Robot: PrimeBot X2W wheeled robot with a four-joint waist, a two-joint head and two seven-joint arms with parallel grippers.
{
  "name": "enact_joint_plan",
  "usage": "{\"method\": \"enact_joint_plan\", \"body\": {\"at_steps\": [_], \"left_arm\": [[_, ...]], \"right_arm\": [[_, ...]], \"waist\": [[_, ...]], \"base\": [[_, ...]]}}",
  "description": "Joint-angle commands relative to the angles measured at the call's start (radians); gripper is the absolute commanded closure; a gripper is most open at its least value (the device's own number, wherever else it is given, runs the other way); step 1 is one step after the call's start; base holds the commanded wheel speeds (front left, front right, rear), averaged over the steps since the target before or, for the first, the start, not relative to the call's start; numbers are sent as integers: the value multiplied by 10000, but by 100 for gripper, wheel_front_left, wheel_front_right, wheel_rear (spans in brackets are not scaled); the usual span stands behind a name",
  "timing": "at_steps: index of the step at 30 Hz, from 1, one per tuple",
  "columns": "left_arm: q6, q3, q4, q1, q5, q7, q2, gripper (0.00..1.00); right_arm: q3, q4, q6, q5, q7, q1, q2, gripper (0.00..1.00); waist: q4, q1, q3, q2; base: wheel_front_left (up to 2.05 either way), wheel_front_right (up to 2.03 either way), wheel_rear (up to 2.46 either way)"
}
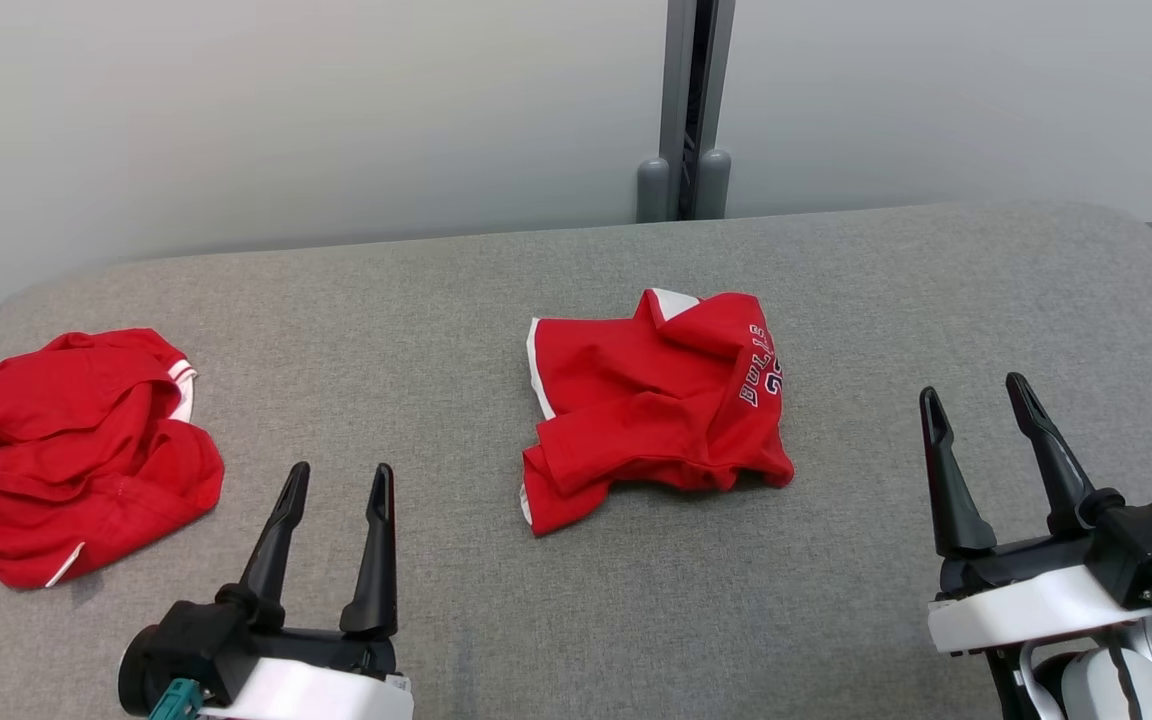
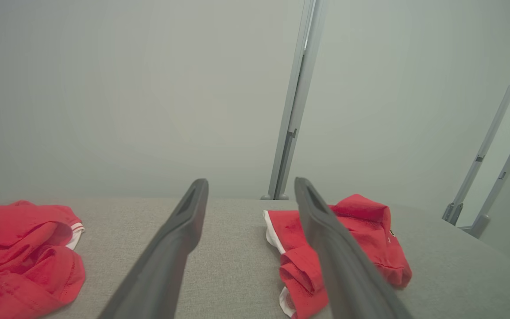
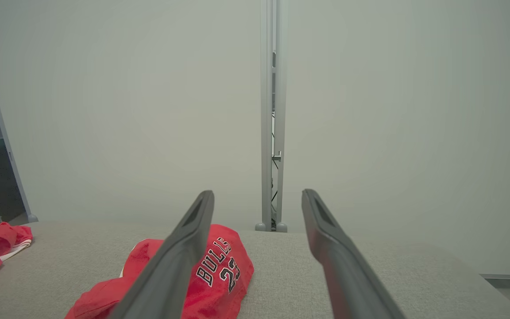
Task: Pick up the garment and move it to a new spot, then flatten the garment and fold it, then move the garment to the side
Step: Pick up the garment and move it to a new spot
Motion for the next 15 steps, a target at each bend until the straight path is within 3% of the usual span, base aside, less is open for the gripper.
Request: {"method": "enact_joint_plan", "body": {"at_steps": [1,15], "left_arm": [[-78,108,-51,51,102,-15,28,0],[142,85,-298,-358,-201,-16,-23,0]], "right_arm": [[-15,5,-7,44,-52,-66,-63,0],[95,49,-7,62,-51,-210,-64,0]], "waist": [[-25,-1,17,-1],[-108,-1,295,-1]], "base": [[0,0,0],[0,0,0]]}}
